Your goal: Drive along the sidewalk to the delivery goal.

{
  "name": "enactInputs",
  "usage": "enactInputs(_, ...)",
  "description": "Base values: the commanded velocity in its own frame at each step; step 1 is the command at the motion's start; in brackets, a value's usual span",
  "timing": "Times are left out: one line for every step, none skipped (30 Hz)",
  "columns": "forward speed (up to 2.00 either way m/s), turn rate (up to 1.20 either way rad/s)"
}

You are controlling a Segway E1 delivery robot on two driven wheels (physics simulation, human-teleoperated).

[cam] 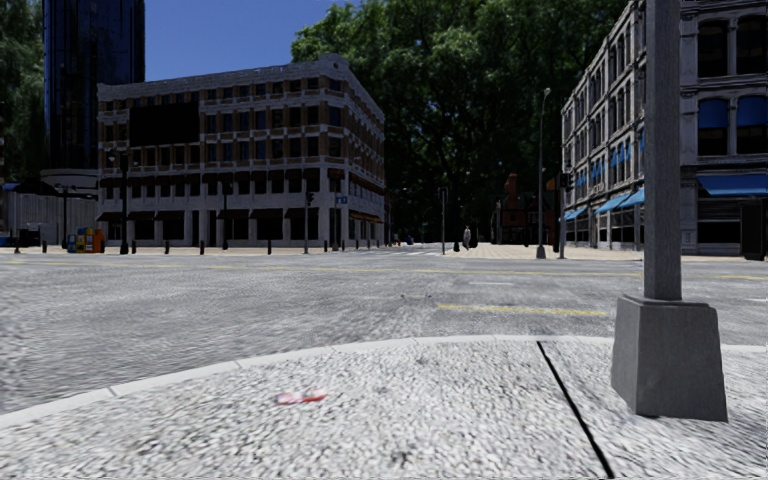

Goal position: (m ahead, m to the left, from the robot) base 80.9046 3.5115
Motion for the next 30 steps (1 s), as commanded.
enactInputs(0.87,0.73)
enactInputs(0.87,0.74)
enactInputs(0.87,0.75)
enactInputs(0.87,0.75)
enactInputs(0.87,0.75)
enactInputs(0.87,0.75)
enactInputs(0.87,0.75)
enactInputs(0.87,0.75)
enactInputs(0.87,0.75)
enactInputs(0.88,0.75)
enactInputs(0.88,0.75)
enactInputs(0.88,0.78)
enactInputs(0.88,0.78)
enactInputs(0.88,0.79)
enactInputs(0.88,0.81)
enactInputs(0.88,0.81)
enactInputs(0.88,0.82)
enactInputs(0.88,0.82)
enactInputs(0.88,0.82)
enactInputs(0.88,0.82)
enactInputs(0.88,0.82)
enactInputs(0.88,0.82)
enactInputs(0.88,0.82)
enactInputs(0.88,0.82)
enactInputs(0.88,0.82)
enactInputs(0.88,0.82)
enactInputs(0.88,0.82)
enactInputs(0.88,0.82)
enactInputs(0.88,0.83)
enactInputs(0.88,0.83)
